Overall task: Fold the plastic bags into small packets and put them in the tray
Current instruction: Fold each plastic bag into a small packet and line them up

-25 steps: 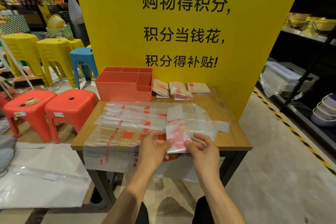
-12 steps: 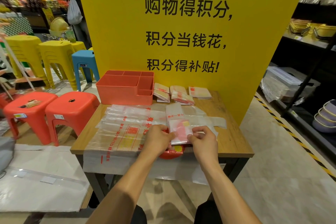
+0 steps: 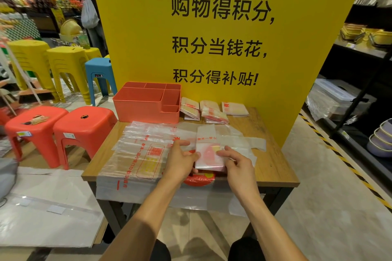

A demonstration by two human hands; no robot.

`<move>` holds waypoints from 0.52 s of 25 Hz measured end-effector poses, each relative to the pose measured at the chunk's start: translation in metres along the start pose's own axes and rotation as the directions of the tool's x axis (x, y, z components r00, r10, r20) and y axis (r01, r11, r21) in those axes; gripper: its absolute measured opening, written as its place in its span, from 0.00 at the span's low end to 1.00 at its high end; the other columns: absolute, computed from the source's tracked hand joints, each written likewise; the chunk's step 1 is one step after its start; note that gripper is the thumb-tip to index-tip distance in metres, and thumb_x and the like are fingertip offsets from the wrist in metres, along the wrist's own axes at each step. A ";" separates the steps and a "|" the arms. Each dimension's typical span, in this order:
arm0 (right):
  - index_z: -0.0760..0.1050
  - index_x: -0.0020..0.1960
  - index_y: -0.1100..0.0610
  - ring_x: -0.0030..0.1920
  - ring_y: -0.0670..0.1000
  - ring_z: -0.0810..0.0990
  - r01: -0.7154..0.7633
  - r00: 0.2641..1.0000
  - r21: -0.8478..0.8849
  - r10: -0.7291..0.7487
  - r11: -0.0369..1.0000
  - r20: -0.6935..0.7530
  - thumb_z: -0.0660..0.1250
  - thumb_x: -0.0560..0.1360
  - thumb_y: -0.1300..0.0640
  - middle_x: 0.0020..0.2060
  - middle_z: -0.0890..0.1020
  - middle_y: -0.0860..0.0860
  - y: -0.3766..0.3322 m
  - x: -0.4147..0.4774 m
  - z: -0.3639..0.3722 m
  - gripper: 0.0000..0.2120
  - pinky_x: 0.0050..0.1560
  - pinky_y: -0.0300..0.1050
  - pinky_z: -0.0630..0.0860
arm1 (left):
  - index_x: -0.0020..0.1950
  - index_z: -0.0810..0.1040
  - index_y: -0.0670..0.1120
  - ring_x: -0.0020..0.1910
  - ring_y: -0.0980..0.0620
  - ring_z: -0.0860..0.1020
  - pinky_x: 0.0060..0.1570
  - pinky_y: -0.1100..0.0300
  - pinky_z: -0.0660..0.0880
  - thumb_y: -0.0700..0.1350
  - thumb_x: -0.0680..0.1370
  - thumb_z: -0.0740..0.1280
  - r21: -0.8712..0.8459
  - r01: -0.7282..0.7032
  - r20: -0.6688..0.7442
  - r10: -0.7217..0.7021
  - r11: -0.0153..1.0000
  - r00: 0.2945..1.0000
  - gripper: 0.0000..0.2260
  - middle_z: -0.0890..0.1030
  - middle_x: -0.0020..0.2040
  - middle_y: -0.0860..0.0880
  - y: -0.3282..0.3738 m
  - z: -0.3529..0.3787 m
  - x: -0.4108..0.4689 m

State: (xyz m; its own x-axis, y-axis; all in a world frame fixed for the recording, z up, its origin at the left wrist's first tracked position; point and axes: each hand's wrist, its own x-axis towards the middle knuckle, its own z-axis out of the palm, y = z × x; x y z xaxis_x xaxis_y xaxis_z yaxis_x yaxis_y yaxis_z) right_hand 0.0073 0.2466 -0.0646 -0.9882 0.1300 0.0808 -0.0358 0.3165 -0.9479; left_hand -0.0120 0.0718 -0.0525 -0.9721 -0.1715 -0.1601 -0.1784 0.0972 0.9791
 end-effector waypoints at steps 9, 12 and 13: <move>0.83 0.62 0.50 0.64 0.47 0.79 0.449 0.890 -0.430 -0.435 0.784 0.136 0.73 0.77 0.64 0.62 0.83 0.46 0.003 0.033 -0.017 0.17 0.66 0.42 0.74 | 0.59 0.80 0.45 0.36 0.44 0.84 0.32 0.55 0.79 0.37 0.81 0.70 -0.180 0.045 0.113 -0.024 0.983 0.993 0.08 0.86 0.47 0.40 0.011 -0.012 0.003; 0.84 0.54 0.51 0.51 0.45 0.81 0.424 0.901 -0.444 -0.418 0.789 0.118 0.70 0.79 0.63 0.49 0.84 0.44 -0.004 0.033 -0.020 0.09 0.49 0.29 0.73 | 0.68 0.77 0.48 0.40 0.44 0.86 0.43 0.50 0.85 0.37 0.85 0.60 -0.032 -0.035 0.176 0.041 0.999 0.984 0.14 0.82 0.52 0.42 0.010 -0.016 0.008; 0.84 0.55 0.51 0.50 0.43 0.80 0.406 0.910 -0.441 -0.397 0.800 0.119 0.70 0.80 0.62 0.49 0.83 0.43 -0.005 0.033 -0.020 0.08 0.46 0.27 0.72 | 0.70 0.76 0.52 0.43 0.46 0.87 0.47 0.49 0.85 0.37 0.84 0.61 0.064 -0.112 0.203 0.096 0.992 0.975 0.17 0.81 0.57 0.44 0.008 -0.017 0.009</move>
State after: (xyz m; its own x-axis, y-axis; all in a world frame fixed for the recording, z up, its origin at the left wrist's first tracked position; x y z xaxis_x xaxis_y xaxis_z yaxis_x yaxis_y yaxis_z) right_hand -0.0216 0.2681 -0.0506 -0.9029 -0.1187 0.4133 -0.3647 0.7204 -0.5899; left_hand -0.0195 0.0541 -0.0435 -0.9954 0.0408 -0.0869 -0.0783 0.1783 0.9809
